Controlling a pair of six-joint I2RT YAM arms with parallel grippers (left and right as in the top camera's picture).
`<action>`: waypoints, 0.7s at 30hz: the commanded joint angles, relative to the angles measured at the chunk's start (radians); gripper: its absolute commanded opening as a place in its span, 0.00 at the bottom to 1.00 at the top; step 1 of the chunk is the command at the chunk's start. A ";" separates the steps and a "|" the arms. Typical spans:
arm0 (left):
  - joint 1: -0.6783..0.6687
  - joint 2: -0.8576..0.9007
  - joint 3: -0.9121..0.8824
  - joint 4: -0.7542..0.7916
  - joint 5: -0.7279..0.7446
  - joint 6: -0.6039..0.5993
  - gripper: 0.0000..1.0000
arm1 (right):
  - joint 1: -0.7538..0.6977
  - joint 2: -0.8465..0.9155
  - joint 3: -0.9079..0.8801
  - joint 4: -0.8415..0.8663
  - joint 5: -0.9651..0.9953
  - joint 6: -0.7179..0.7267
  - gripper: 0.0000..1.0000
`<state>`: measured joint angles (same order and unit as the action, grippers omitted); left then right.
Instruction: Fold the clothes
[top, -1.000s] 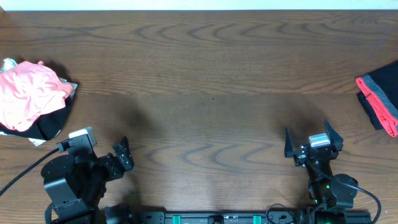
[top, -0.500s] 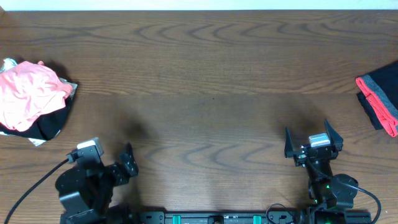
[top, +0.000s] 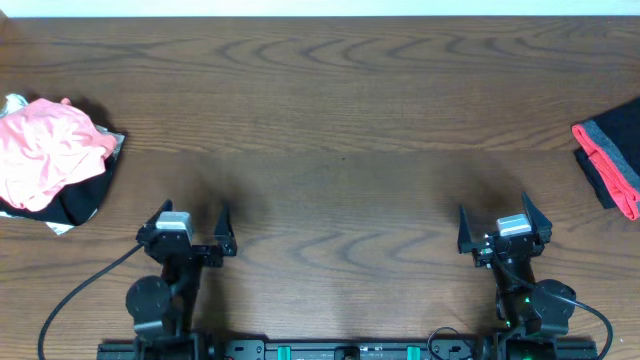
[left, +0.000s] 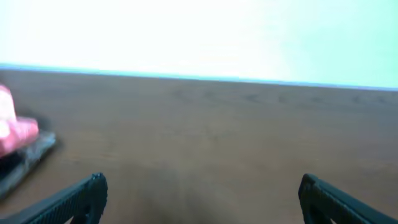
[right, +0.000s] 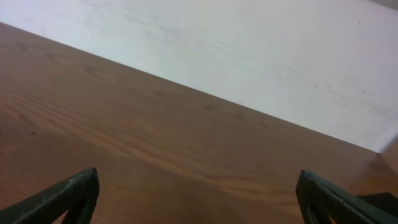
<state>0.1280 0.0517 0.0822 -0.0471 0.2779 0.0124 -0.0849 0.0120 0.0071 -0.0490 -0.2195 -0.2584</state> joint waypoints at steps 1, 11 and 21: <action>-0.005 -0.043 -0.073 0.105 -0.003 0.037 0.98 | 0.000 -0.006 -0.002 -0.006 0.009 -0.015 0.99; -0.037 -0.050 -0.078 0.002 -0.066 0.040 0.98 | 0.000 -0.006 -0.002 -0.006 0.009 -0.015 0.99; -0.057 -0.050 -0.078 -0.003 -0.055 0.036 0.98 | 0.000 -0.006 -0.002 -0.006 0.009 -0.015 0.99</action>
<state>0.0765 0.0105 0.0193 -0.0109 0.2169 0.0345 -0.0849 0.0116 0.0071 -0.0490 -0.2192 -0.2584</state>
